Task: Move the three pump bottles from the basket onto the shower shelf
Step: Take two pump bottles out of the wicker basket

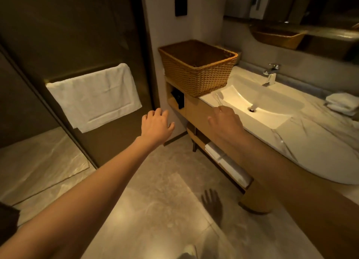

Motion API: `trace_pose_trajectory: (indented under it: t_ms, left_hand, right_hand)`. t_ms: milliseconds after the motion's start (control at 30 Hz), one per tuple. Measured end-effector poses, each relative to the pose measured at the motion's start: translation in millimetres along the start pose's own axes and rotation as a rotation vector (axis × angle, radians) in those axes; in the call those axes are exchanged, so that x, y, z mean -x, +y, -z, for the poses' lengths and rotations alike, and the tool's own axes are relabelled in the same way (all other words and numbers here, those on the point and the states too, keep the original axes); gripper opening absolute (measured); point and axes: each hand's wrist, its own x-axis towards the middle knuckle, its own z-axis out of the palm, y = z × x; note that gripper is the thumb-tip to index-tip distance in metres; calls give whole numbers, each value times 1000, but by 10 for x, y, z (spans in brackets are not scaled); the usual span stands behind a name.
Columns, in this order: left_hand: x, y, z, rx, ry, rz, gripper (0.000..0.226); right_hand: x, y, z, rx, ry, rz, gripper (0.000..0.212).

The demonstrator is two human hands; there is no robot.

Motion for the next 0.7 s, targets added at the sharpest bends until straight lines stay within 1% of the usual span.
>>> trace_pose_trajectory:
  t_ms: [67, 233, 367, 567, 700]
  left_hand:
    - [-347, -32, -70, -4, -20, 8, 53]
    - [-1057, -150, -247, 0, -75, 31, 53]
    - [-1683, -334, -282, -9, -24, 80, 54]
    - [-2593, -410, -575, 1, -38, 160, 52]
    - [-3418, -392, -447, 13, 62, 216, 53]
  right_hand:
    - [-354, 43, -99, -41, 27, 3, 34]
    - [-1020, 177, -379, -85, -37, 34, 36]
    - [-1798, 222, -392, -121, 1, 101, 37]
    - [-2850, 349, -566, -120, 40, 250, 40]
    - [-3787, 587, -493, -124, 33, 314, 43]
